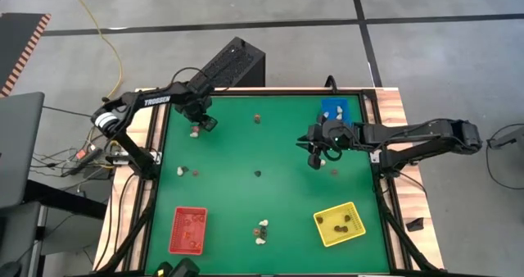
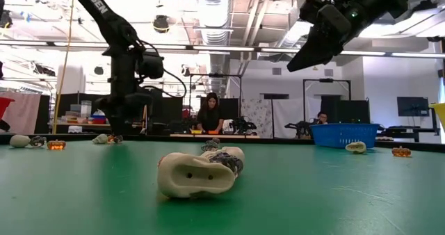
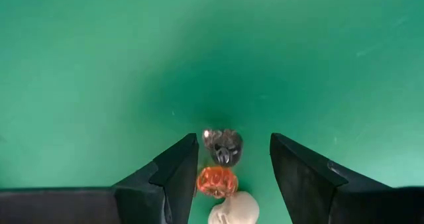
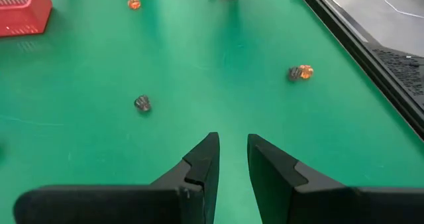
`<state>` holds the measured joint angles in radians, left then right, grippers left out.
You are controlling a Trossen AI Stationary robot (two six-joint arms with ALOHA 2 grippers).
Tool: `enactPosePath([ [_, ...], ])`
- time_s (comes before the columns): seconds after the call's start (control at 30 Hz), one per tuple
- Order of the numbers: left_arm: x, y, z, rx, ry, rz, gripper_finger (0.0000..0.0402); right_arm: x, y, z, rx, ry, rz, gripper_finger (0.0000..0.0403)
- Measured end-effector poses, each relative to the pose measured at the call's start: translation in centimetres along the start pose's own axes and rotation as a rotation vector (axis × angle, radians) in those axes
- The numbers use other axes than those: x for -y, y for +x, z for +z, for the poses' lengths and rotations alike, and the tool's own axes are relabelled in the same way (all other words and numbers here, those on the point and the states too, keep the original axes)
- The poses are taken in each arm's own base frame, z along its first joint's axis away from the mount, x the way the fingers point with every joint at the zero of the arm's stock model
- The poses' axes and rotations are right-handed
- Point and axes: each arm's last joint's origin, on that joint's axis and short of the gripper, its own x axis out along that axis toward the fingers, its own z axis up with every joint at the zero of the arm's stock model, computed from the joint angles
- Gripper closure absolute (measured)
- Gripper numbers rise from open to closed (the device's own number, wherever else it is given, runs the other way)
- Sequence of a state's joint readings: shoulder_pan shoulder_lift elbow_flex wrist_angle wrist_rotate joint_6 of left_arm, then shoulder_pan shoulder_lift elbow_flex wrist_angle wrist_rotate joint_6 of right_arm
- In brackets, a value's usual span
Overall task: Sort Halloween decoration
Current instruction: Put the black skull toy into the yellow bin
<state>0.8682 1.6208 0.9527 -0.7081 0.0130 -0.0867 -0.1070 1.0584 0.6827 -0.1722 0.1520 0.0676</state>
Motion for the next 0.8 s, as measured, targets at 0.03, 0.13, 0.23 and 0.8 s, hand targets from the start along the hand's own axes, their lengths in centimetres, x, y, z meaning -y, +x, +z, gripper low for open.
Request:
enactPosePath([
  [0.03, 0.0, 0.1, 0.0, -0.004, -0.001, 0.001, 0.0223, 0.0, 0.0, 0.0, 0.001, -0.001, 0.0, 0.0292],
  [0.13, 0.0, 0.1, 0.0, -0.002, 0.0, 0.0, 0.0223, 0.0, 0.0, 0.0, 0.001, -0.017, 0.0, 0.0292],
  [0.23, 0.0, 0.1, -0.1, -0.008, 0.0, 0.0, 0.0223, 0.1, 0.0, 0.0, 0.001, -0.016, -0.003, 0.0292],
  [0.8, -0.1, 1.3, -0.8, 0.012, -0.013, -0.01, 0.0223, 0.3, 0.1, 0.0, 0.0, -0.009, -0.012, 0.0292],
])
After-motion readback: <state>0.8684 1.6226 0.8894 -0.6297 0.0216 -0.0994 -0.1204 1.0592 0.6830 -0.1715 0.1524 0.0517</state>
